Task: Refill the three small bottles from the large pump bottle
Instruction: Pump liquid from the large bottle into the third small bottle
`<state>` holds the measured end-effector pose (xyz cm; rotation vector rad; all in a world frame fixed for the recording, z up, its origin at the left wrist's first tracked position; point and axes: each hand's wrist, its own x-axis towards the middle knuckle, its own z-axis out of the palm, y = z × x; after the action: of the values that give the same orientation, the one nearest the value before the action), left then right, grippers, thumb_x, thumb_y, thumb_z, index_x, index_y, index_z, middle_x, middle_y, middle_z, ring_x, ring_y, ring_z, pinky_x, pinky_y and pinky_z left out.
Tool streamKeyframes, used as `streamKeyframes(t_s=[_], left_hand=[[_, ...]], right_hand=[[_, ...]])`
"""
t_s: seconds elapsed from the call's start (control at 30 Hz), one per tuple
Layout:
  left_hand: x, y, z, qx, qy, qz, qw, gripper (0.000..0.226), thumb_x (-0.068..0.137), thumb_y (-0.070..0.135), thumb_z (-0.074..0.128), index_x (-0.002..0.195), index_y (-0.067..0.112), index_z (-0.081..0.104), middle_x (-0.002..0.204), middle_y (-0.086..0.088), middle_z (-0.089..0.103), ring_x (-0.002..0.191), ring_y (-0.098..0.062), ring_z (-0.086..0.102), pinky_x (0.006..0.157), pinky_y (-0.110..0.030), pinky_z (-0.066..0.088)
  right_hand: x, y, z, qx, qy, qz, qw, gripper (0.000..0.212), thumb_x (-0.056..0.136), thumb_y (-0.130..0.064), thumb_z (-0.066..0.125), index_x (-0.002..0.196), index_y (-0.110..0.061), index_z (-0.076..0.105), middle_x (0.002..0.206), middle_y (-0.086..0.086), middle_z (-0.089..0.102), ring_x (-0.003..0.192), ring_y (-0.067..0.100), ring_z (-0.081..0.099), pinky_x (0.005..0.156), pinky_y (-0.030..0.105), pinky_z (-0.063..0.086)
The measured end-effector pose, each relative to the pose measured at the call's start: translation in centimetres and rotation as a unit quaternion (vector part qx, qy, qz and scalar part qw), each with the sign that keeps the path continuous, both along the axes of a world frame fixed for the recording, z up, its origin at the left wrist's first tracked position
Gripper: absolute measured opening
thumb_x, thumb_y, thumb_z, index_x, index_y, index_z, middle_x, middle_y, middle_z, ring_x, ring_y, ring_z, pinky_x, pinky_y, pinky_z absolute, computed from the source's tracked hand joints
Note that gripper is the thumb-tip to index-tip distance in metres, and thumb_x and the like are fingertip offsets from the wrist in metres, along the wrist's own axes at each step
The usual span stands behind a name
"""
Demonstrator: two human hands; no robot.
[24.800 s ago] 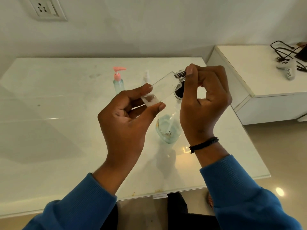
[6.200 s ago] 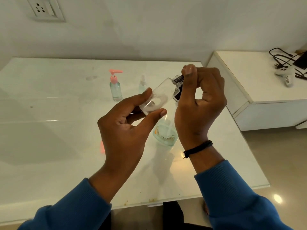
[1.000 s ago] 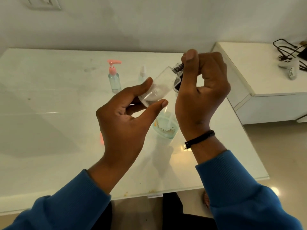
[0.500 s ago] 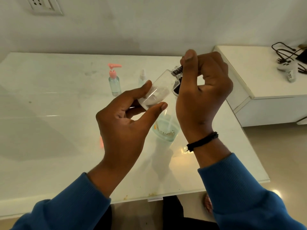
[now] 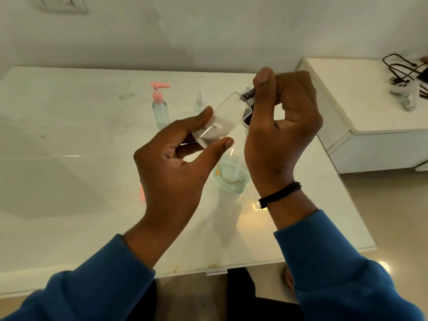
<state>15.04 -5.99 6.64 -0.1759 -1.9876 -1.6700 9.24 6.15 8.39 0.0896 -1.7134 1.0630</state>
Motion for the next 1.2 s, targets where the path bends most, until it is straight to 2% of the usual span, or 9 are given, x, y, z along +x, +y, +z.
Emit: streamKeyframes(t_s=[0.1, 0.23, 0.37, 0.43, 0.6, 0.77, 0.97, 1.1, 1.2], left_hand=[[0.0, 0.0, -0.1, 0.005, -0.002, -0.001, 1.000, 0.045, 0.081, 0.015, 0.085, 0.122, 0.013, 0.069, 0.118, 0.008, 0.071, 0.106, 0.000, 0.070, 0.085, -0.016, 0.057], [0.0, 0.0, 0.1, 0.009, 0.003, -0.002, 1.000, 0.043, 0.081, 0.015, 0.085, 0.121, 0.016, 0.068, 0.119, 0.007, 0.071, 0.107, -0.001, 0.070, 0.085, -0.017, 0.057], [-0.1, -0.2, 0.0, -0.001, 0.002, 0.002, 1.000, 0.043, 0.081, 0.017, 0.084, 0.121, 0.015, 0.068, 0.118, 0.010, 0.070, 0.107, 0.000, 0.069, 0.085, -0.016, 0.057], [-0.2, -0.2, 0.0, -0.004, 0.006, 0.003, 1.000, 0.044, 0.081, 0.016, 0.085, 0.122, 0.014, 0.068, 0.118, 0.007, 0.071, 0.108, -0.003, 0.070, 0.086, -0.019, 0.058], [-0.1, -0.2, -0.1, 0.008, 0.012, -0.007, 1.000, 0.043, 0.081, 0.014, 0.085, 0.121, 0.014, 0.068, 0.119, 0.005, 0.071, 0.109, -0.004, 0.070, 0.085, -0.019, 0.058], [-0.1, -0.2, -0.2, -0.001, 0.005, -0.007, 1.000, 0.044, 0.081, 0.016, 0.085, 0.122, 0.015, 0.068, 0.119, 0.009, 0.070, 0.109, -0.003, 0.069, 0.086, -0.019, 0.058], [-0.1, -0.2, 0.0, 0.006, 0.012, -0.004, 1.000, 0.044, 0.081, 0.016, 0.084, 0.121, 0.017, 0.067, 0.118, 0.011, 0.069, 0.109, 0.000, 0.068, 0.085, -0.015, 0.056], [-0.2, 0.0, -0.1, 0.005, 0.011, -0.006, 1.000, 0.043, 0.081, 0.017, 0.084, 0.122, 0.015, 0.069, 0.117, 0.012, 0.070, 0.107, -0.002, 0.070, 0.085, -0.016, 0.057], [-0.1, 0.0, 0.0, 0.008, 0.013, -0.010, 1.000, 0.043, 0.081, 0.018, 0.084, 0.121, 0.019, 0.067, 0.117, 0.016, 0.068, 0.108, 0.000, 0.069, 0.085, -0.015, 0.056]], right_hand=[[0.0, 0.2, -0.3, -0.004, -0.009, 0.004, 1.000, 0.031, 0.099, -0.014, 0.062, 0.070, -0.004, 0.065, 0.073, -0.004, 0.057, 0.069, 0.027, 0.053, 0.065, 0.053, 0.044], [-0.2, 0.4, 0.5, 0.001, 0.001, -0.001, 1.000, 0.035, 0.098, -0.014, 0.063, 0.065, -0.001, 0.064, 0.067, 0.002, 0.058, 0.065, 0.023, 0.050, 0.067, 0.039, 0.043], [-0.2, 0.2, 0.1, -0.003, -0.007, 0.021, 1.000, 0.035, 0.099, -0.014, 0.062, 0.067, 0.001, 0.064, 0.069, 0.005, 0.058, 0.066, 0.026, 0.051, 0.065, 0.050, 0.044], [-0.2, 0.4, 0.0, -0.004, -0.012, 0.019, 1.000, 0.036, 0.099, -0.014, 0.062, 0.066, 0.001, 0.064, 0.068, 0.006, 0.059, 0.066, 0.027, 0.051, 0.065, 0.051, 0.043], [-0.2, 0.5, 0.8, 0.008, -0.003, 0.003, 1.000, 0.038, 0.099, -0.015, 0.062, 0.065, 0.001, 0.063, 0.066, 0.006, 0.057, 0.065, 0.025, 0.049, 0.067, 0.036, 0.041], [-0.2, 0.4, -0.2, -0.004, 0.002, 0.011, 1.000, 0.035, 0.099, -0.012, 0.061, 0.067, 0.003, 0.063, 0.070, 0.000, 0.055, 0.065, 0.025, 0.050, 0.063, 0.051, 0.044], [-0.1, 0.4, 0.6, -0.003, -0.009, 0.008, 1.000, 0.038, 0.100, -0.016, 0.061, 0.068, 0.004, 0.065, 0.068, 0.002, 0.058, 0.066, 0.019, 0.050, 0.067, 0.042, 0.043], [-0.1, 0.6, 0.0, -0.016, -0.010, 0.021, 1.000, 0.035, 0.100, -0.012, 0.062, 0.069, 0.004, 0.065, 0.070, 0.001, 0.059, 0.067, 0.018, 0.052, 0.066, 0.048, 0.045], [-0.2, 0.6, 0.2, -0.015, -0.014, 0.021, 1.000, 0.036, 0.099, -0.014, 0.062, 0.069, 0.004, 0.066, 0.069, 0.004, 0.061, 0.066, 0.020, 0.052, 0.067, 0.047, 0.045]])
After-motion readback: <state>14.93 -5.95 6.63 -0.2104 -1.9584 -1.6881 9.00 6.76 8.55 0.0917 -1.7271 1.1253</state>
